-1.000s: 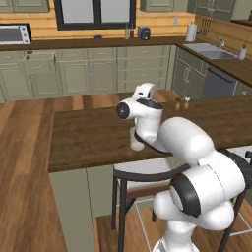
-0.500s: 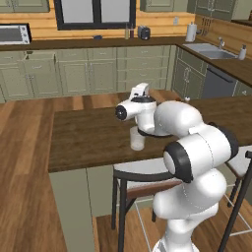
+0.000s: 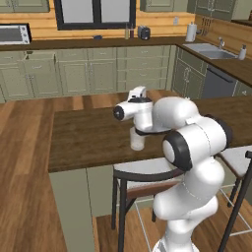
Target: Take a straw from the drawer in front and place it inside the glass cup on the dining counter.
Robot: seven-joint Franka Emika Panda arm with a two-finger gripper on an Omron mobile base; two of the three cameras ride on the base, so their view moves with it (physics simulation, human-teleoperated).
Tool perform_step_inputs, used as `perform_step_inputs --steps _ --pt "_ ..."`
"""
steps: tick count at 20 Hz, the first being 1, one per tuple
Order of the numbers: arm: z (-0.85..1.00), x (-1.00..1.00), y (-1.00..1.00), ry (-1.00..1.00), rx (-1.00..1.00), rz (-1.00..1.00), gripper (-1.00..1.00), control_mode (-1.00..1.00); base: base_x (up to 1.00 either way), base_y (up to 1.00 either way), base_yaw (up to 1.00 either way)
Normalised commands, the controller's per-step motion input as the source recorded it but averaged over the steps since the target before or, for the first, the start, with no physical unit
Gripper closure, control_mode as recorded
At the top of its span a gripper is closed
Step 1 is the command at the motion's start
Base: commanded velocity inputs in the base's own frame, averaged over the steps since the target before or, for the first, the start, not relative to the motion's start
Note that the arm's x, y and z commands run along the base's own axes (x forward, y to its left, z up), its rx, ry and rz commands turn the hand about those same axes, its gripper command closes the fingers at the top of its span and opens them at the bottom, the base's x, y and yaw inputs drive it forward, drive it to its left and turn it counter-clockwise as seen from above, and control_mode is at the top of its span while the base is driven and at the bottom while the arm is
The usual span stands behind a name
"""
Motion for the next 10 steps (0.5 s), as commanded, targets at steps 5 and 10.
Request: perform_step_inputs --steps 5,10 --pt "-0.19 0.22 0.0 0.05 0.0 -0.01 1.0 -1.0 0.0 0.0 0.0" --pt "-0.22 0.35 0.0 0.01 0.0 0.0 1.0 -1.0 0.0 0.0 0.0"
